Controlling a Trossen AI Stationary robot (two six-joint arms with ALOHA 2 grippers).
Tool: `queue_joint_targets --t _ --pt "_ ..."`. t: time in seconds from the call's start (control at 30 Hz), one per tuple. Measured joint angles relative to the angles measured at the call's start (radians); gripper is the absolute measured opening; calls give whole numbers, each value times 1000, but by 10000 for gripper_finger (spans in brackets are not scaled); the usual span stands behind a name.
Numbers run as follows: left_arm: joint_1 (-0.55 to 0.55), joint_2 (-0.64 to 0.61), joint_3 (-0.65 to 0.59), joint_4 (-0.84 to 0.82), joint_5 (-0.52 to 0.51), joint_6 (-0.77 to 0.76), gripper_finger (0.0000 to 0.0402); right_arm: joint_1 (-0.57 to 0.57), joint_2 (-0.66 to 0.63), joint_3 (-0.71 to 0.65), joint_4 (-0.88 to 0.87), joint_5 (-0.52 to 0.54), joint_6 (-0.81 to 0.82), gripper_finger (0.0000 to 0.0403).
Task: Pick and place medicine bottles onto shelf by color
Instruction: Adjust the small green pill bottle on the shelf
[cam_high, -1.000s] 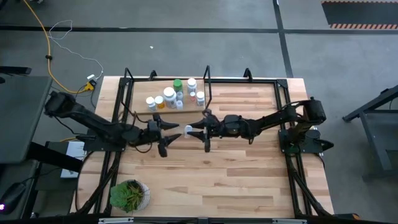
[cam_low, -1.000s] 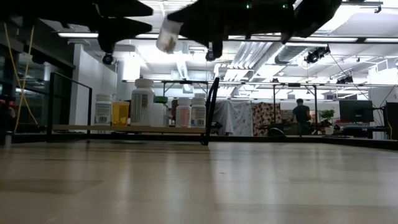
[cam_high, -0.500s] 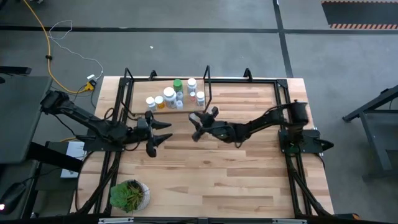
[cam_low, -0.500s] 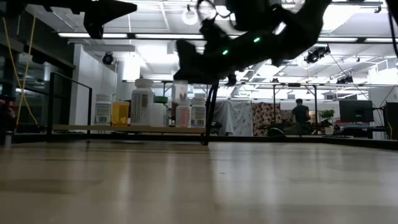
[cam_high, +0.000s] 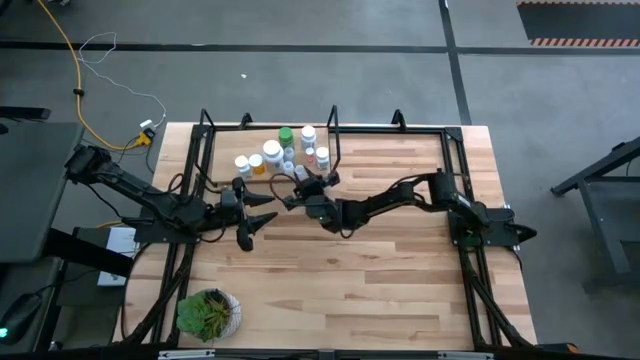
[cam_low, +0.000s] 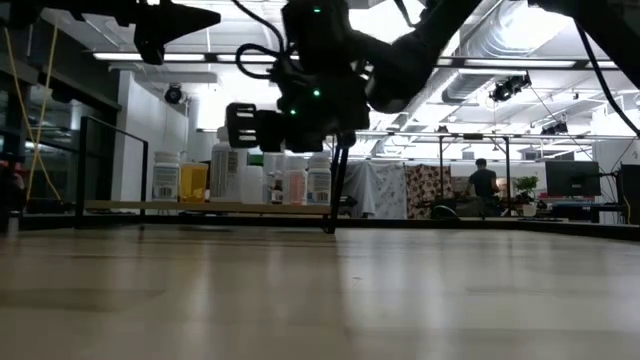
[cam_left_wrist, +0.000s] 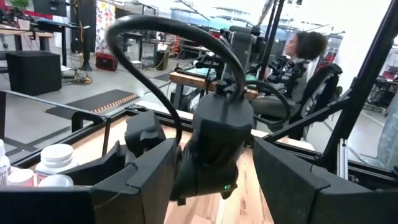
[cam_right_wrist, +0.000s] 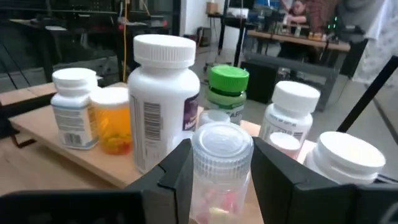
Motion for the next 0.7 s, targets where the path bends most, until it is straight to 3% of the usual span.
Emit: queue_joint_targets --t 0.33,0.7 --pt "0 0 0 -1 0 -1 204 -49 5 26 -228 -28 293 117" --pt "0 0 0 1 -4 0 204 -77 5 26 -232 -73 322 118"
